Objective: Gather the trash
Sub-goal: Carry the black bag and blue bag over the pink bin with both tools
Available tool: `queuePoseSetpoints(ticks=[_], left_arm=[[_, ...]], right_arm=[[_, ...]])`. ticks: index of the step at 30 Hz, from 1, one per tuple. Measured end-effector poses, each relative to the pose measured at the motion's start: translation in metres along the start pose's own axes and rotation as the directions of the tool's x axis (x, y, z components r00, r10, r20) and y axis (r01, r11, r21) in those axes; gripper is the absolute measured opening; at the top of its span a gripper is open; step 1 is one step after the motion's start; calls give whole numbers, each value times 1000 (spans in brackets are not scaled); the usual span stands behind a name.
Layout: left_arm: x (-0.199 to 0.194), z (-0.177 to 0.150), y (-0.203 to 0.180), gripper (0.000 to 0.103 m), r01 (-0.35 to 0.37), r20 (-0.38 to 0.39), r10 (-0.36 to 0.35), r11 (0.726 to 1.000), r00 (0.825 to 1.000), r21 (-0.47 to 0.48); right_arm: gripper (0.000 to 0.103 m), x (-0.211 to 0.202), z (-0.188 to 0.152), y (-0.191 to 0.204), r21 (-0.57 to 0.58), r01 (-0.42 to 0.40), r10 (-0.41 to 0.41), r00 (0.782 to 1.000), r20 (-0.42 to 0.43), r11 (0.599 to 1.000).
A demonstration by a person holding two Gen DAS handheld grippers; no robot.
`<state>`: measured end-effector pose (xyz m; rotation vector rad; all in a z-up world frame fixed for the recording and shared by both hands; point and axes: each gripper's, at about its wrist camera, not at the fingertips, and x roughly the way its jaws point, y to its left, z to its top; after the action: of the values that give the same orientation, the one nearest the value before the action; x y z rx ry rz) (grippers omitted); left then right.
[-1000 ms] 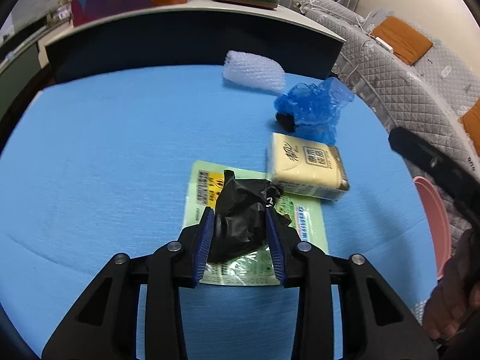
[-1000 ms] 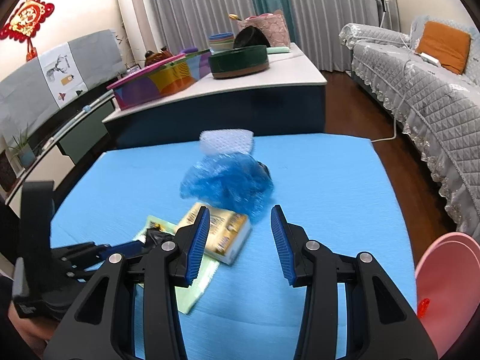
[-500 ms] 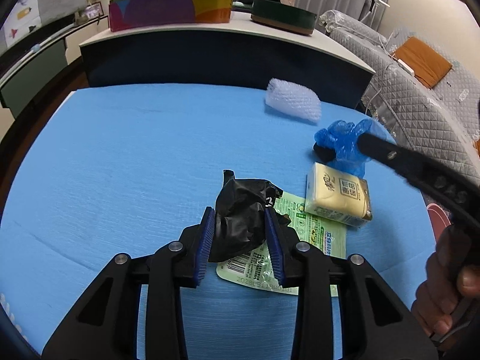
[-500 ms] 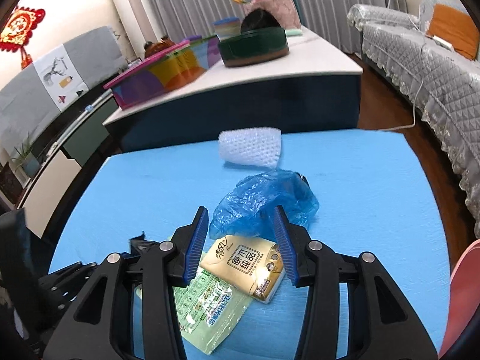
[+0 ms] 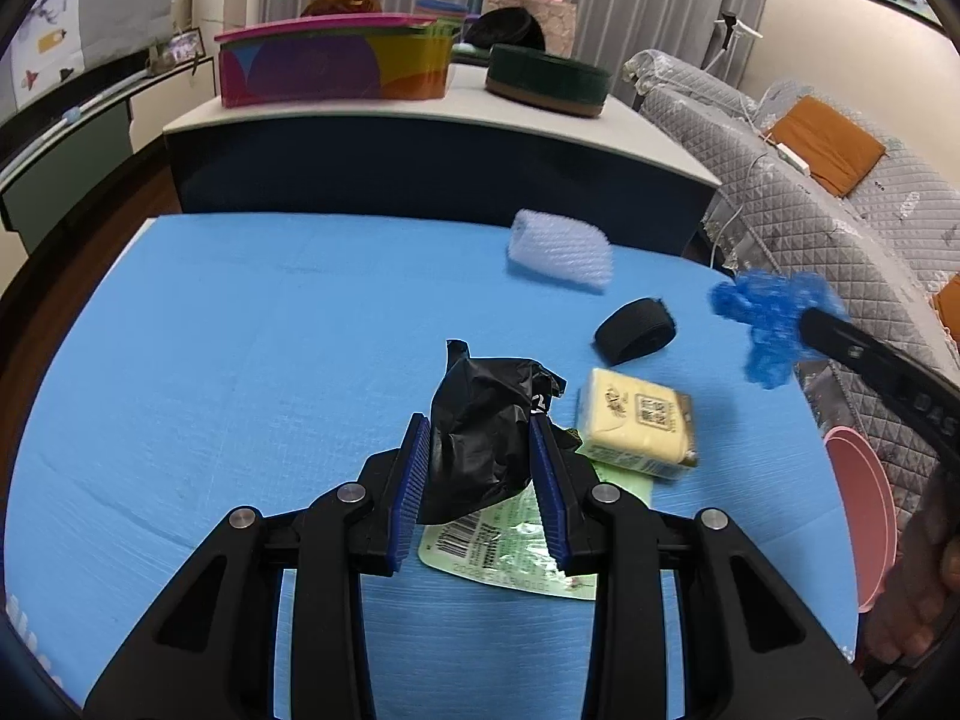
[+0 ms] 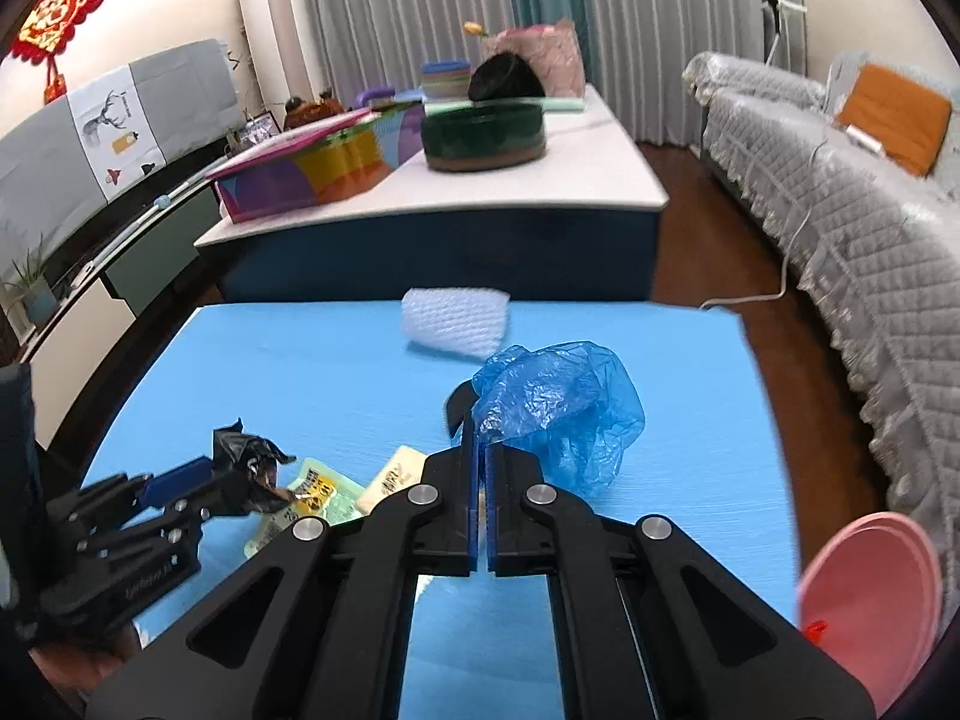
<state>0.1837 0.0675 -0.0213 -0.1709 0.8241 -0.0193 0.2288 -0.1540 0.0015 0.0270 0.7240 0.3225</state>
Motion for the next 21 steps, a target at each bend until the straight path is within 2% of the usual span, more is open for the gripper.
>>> queuePoseSetpoints(ticks=[11,21], left_arm=[[-32,-6,-33,33,26,78,-30,998,996,61],[-42,-19,-61,34,23,99,-36,992,994,126]], right_arm=[[2,-83,-18,-27,-23,-8,9,999,32,1000],[2,-99,-58,-58,83,0,-6,998,66,997]])
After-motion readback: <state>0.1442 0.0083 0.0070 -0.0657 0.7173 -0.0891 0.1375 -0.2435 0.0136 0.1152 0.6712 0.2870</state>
